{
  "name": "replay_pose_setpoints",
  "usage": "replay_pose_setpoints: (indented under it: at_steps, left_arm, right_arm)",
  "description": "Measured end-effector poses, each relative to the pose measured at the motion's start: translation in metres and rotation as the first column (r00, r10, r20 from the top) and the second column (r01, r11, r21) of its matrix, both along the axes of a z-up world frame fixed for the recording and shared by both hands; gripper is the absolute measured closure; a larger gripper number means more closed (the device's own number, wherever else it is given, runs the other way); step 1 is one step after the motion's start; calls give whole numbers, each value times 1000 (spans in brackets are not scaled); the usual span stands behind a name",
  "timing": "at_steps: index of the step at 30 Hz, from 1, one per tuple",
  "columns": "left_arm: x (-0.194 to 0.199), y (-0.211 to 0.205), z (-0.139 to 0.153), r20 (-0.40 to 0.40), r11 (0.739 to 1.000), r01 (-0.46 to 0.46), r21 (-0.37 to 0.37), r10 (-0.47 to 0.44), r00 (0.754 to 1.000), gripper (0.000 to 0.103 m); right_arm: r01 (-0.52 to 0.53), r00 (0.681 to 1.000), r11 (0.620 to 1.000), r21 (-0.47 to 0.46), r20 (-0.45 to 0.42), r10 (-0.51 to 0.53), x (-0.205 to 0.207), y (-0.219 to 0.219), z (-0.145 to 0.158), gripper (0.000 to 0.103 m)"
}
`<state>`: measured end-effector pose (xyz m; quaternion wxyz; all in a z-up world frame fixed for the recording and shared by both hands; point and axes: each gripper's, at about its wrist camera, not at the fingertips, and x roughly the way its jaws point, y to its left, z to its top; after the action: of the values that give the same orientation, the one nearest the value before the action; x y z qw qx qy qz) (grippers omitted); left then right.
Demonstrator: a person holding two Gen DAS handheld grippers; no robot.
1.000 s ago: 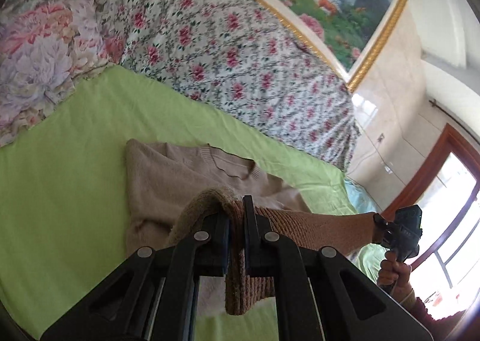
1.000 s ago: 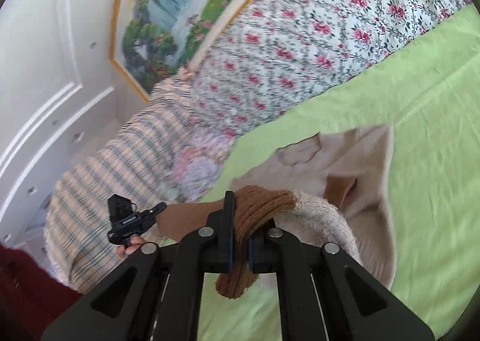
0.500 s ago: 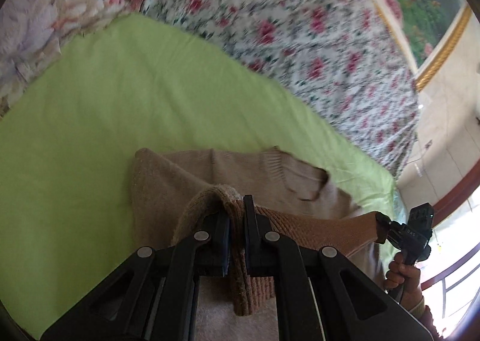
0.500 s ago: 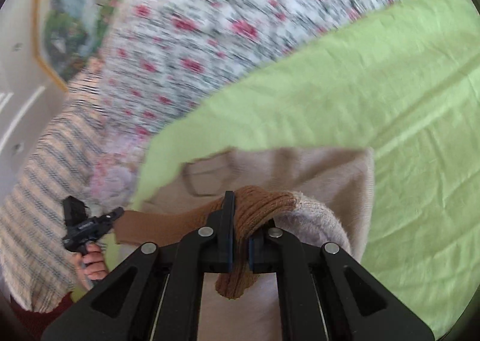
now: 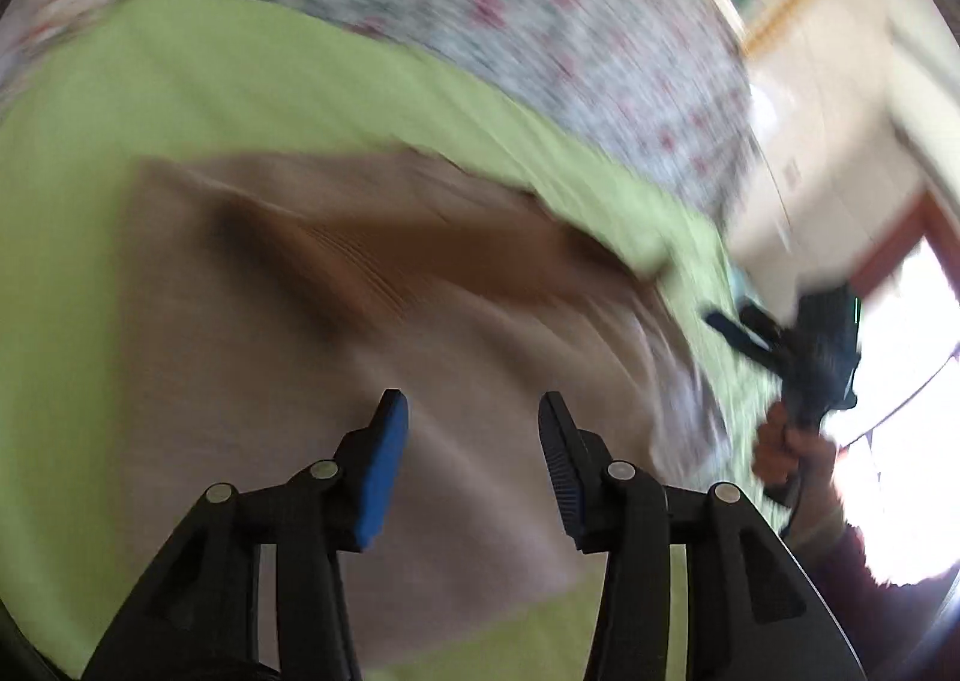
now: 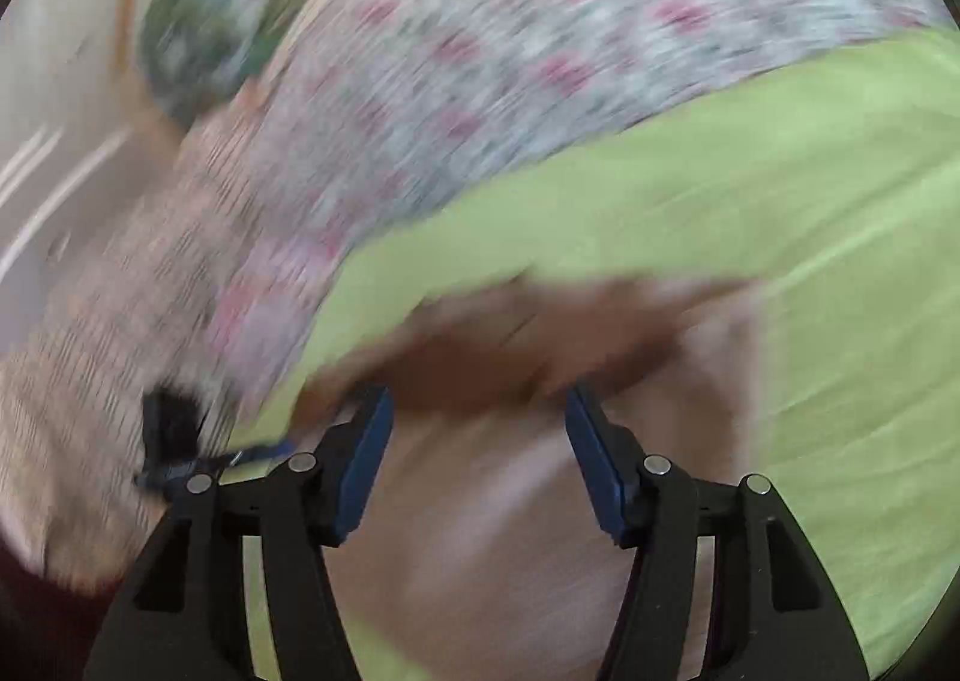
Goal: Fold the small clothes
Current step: 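Fold the held hem up toward the collar with both tools and release, then move both open tools to the side edge of the folded sweater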
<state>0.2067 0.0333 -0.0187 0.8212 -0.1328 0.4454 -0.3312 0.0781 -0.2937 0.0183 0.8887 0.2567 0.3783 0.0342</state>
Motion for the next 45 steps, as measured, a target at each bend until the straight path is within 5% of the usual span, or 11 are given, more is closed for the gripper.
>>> replay_pose_setpoints:
  at_steps: [4, 8, 11, 13, 15, 18, 23, 25, 30, 38, 45]
  left_arm:
    - [15, -54, -12, -35, 994, 73, 86, -71, 997, 57]
    - [59, -43, -18, -83, 998, 21, 55, -16, 996, 66]
    - [91, -24, -20, -93, 997, -31, 73, 38, 995, 82]
    - [113, -2, -21, -91, 989, -96, 109, 107, 990, 82]
    - [129, 24, -24, -68, 971, -186, 150, 198, 978, 82]
    - [135, 61, -33, -117, 971, -235, 38, 238, 964, 90]
    - [101, 92, -35, -85, 952, -304, 22, 305, 949, 90]
    - [76, 104, -27, -80, 943, -334, 7, 333, 939, 87]
    - [7, 97, -5, -53, 931, -363, -40, 361, 931, 60]
    - [-78, 56, -3, -64, 943, -317, -99, 312, 948, 53]
    - [-113, 48, -28, -151, 935, -336, -112, 319, 936, 53]
  right_arm:
    - [-218, 961, 971, -92, -193, 198, 47, 49, -33, 43]
    - [-217, 940, 973, -75, -285, 188, 86, 30, -58, 44]
    - [-104, 942, 993, -53, -327, 81, 105, -14, -72, 51]
    - [-10, 939, 995, -95, -342, -23, 110, -42, -77, 66]
    - [117, 927, 973, -201, -330, -180, 106, -65, -74, 68]
    - [315, 911, 942, -113, -244, -334, 78, -97, -66, 69]
    - [443, 866, 883, -155, -179, -466, 26, -92, -49, 66]
    - [452, 874, 887, -97, -151, -462, 6, -83, -42, 66]
    - [422, 902, 906, -40, -85, -424, -40, -40, -24, 61]
    - [382, 924, 924, 25, -43, -381, -72, 24, -26, 54]
    - [350, 936, 935, 51, -55, -348, -94, 61, -37, 53]
